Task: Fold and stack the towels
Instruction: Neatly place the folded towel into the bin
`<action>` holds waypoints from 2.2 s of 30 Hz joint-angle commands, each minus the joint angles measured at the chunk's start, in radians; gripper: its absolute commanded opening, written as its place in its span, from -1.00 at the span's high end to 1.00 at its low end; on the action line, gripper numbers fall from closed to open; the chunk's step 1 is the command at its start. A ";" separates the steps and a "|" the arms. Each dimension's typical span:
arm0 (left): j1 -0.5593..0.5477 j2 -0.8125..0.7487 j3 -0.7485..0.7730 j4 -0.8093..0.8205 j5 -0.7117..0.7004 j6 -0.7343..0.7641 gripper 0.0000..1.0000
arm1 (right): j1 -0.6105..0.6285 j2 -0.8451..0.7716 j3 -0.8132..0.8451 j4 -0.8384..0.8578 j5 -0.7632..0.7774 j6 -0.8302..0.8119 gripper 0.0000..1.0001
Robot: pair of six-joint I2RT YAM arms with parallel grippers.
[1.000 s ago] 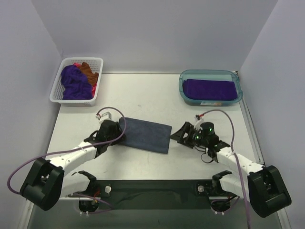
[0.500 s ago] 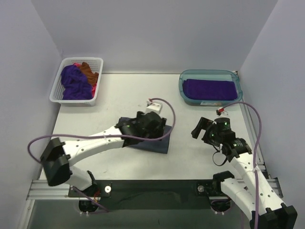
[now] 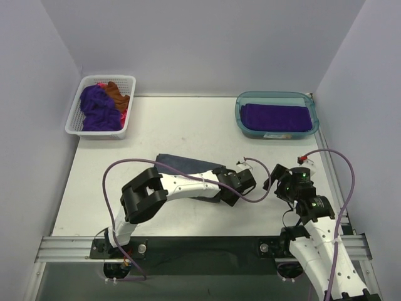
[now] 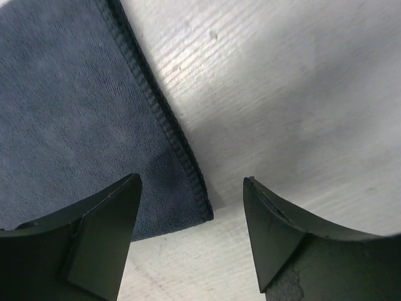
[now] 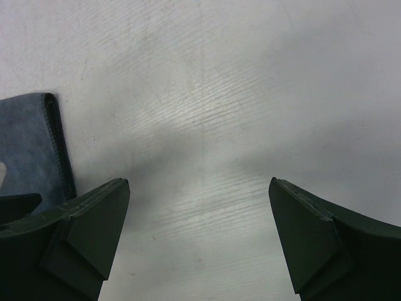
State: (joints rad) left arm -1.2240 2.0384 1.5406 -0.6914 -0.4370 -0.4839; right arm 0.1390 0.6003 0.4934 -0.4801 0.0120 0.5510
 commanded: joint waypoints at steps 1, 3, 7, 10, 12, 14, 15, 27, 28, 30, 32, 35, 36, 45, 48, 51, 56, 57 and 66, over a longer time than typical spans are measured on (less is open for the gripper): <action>0.006 0.023 0.055 -0.062 0.009 0.025 -0.52 | -0.007 -0.019 -0.016 -0.017 0.008 0.004 -1.00; 0.008 0.040 0.058 -0.077 0.011 0.024 -0.49 | -0.007 -0.016 -0.019 -0.015 0.003 0.007 -1.00; 0.014 0.077 0.049 -0.094 0.012 0.004 -0.44 | -0.007 -0.014 -0.019 -0.012 -0.003 0.004 -1.00; 0.021 0.095 0.023 -0.094 0.023 -0.015 -0.21 | -0.007 -0.017 -0.022 -0.002 -0.033 0.004 -1.00; 0.030 0.101 0.004 -0.085 0.047 -0.027 0.12 | -0.007 -0.033 -0.029 0.005 -0.059 0.007 -0.99; 0.035 0.103 -0.031 -0.073 0.064 -0.030 0.29 | -0.009 -0.042 -0.039 0.023 -0.081 0.009 -0.98; 0.038 0.103 -0.045 -0.057 0.067 -0.033 0.44 | -0.007 -0.051 -0.044 0.032 -0.093 0.012 -0.98; 0.109 -0.102 -0.189 0.084 0.164 -0.056 1.00 | -0.007 0.082 -0.177 0.355 -0.437 0.219 -0.99; 0.112 -0.130 -0.194 0.092 0.173 -0.058 1.00 | -0.009 0.104 -0.205 0.439 -0.461 0.287 -0.99; 0.119 -0.155 -0.212 0.114 0.204 -0.059 1.00 | -0.007 0.180 -0.234 0.539 -0.520 0.348 -0.99; 0.124 -0.187 -0.227 0.138 0.239 -0.067 1.00 | -0.003 0.237 -0.266 0.671 -0.534 0.413 -0.99; 0.136 -0.207 -0.235 0.158 0.271 -0.074 1.00 | 0.010 0.375 -0.274 0.797 -0.553 0.470 -1.00; 0.138 -0.210 -0.235 0.161 0.274 -0.074 1.00 | 0.029 0.442 -0.273 0.854 -0.554 0.483 -1.00; 0.159 -0.239 -0.229 0.176 0.297 -0.088 1.00 | 0.232 0.731 -0.269 1.066 -0.408 0.703 -1.00; 0.166 -0.239 -0.226 0.178 0.302 -0.097 1.00 | 0.270 0.766 -0.276 1.094 -0.360 0.745 -1.00; 0.170 -0.241 -0.221 0.185 0.310 -0.107 1.00 | 0.310 0.796 -0.250 1.065 -0.334 0.750 -1.00; 0.172 -0.241 -0.215 0.199 0.310 -0.131 1.00 | 0.378 0.883 -0.205 1.084 -0.300 0.797 -1.00; 0.172 -0.241 -0.215 0.201 0.311 -0.137 1.00 | 0.384 0.898 -0.200 1.107 -0.296 0.808 -0.99; 0.172 -0.248 -0.209 0.228 0.323 -0.171 1.00 | 0.430 1.007 -0.248 1.261 -0.270 0.961 -0.84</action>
State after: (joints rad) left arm -1.0454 1.8179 1.3025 -0.5365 -0.1432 -0.6418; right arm 0.5404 1.5520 0.3302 0.9001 -0.3241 1.4841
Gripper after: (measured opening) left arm 0.140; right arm 0.928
